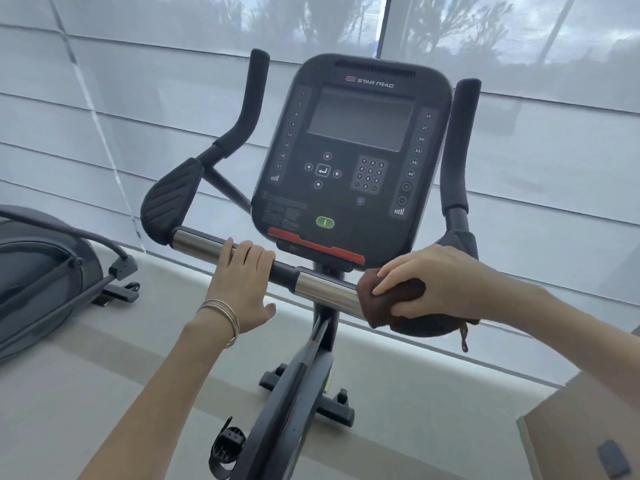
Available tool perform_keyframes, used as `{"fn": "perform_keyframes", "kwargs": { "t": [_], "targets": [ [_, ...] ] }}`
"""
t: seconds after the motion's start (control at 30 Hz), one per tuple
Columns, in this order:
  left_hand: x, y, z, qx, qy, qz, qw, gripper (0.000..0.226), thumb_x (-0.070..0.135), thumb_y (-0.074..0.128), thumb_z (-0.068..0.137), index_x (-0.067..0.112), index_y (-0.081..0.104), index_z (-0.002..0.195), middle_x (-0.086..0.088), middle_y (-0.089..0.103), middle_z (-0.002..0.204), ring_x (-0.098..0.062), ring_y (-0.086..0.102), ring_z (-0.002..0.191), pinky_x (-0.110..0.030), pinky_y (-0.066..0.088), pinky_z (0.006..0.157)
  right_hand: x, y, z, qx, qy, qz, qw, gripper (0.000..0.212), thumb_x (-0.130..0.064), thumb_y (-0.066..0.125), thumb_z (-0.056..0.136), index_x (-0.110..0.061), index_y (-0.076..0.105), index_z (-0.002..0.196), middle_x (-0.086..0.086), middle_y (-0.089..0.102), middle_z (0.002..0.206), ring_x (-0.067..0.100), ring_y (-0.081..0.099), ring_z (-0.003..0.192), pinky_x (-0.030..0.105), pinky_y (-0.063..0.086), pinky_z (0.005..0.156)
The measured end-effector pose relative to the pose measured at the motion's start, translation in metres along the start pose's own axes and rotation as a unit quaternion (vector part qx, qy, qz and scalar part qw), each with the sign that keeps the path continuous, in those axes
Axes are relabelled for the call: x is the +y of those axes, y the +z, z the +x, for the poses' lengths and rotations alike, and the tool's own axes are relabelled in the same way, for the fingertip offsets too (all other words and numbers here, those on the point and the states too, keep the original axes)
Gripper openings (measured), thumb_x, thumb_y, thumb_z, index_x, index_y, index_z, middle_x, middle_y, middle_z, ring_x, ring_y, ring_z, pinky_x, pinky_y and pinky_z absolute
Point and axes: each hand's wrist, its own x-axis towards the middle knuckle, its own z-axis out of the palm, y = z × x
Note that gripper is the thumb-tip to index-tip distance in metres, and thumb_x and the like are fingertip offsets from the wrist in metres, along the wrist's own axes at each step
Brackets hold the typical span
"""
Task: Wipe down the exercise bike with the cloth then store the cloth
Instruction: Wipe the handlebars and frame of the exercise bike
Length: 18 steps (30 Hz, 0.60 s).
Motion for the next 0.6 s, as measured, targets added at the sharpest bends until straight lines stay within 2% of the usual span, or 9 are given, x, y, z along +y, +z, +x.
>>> {"fn": "perform_keyframes", "kwargs": {
  "t": [0.13,0.33,0.47,0.53,0.6],
  "targets": [
    [0.009,-0.001,0.001,-0.015,-0.034,0.014,0.999,0.065,0.054,0.057,0.071,0.018,0.032,0.119,-0.002,0.041,0.124,-0.026,0.034,0.121,-0.049,0.011,0.116,0.003,0.001,0.037,-0.028,-0.028,0.077,0.996,0.026,-0.044,0.066,0.075,-0.043,0.066,0.101,-0.02,0.07,0.096,0.004,0.06,0.086,0.033,0.051,0.079],
    [0.013,-0.008,0.002,-0.045,-0.055,0.021,0.997,0.068,0.054,0.057,0.072,0.015,0.034,0.123,-0.004,0.041,0.127,-0.027,0.031,0.124,-0.046,0.012,0.116,0.004,0.007,0.057,-0.028,-0.1,0.087,0.991,0.031,-0.044,0.066,0.078,-0.042,0.064,0.109,-0.017,0.069,0.106,0.01,0.061,0.093,0.032,0.05,0.084],
    [0.014,-0.006,0.002,-0.063,-0.064,0.029,0.996,0.067,0.054,0.057,0.07,0.016,0.035,0.12,-0.004,0.041,0.127,-0.028,0.03,0.126,-0.048,0.01,0.117,0.03,-0.005,0.043,-0.104,-0.128,0.052,0.985,0.034,-0.05,0.062,0.073,-0.045,0.063,0.107,-0.02,0.068,0.095,0.004,0.059,0.081,0.025,0.051,0.076],
    [0.014,-0.004,0.002,-0.057,-0.065,0.027,0.996,0.066,0.053,0.06,0.067,0.016,0.037,0.116,-0.004,0.043,0.124,-0.028,0.033,0.125,-0.048,0.012,0.116,0.031,-0.005,0.051,-0.106,-0.126,0.057,0.985,0.035,-0.051,0.063,0.068,-0.046,0.062,0.103,-0.022,0.066,0.083,0.003,0.057,0.071,0.019,0.049,0.069],
    [0.013,-0.003,0.003,-0.05,-0.066,0.02,0.996,0.066,0.052,0.064,0.064,0.016,0.04,0.114,-0.004,0.046,0.122,-0.029,0.036,0.123,-0.049,0.014,0.116,0.027,-0.002,0.067,-0.102,-0.109,0.103,0.983,0.029,-0.048,0.068,0.067,-0.042,0.066,0.095,-0.018,0.069,0.079,0.002,0.06,0.071,0.022,0.052,0.068]
  ]
}}
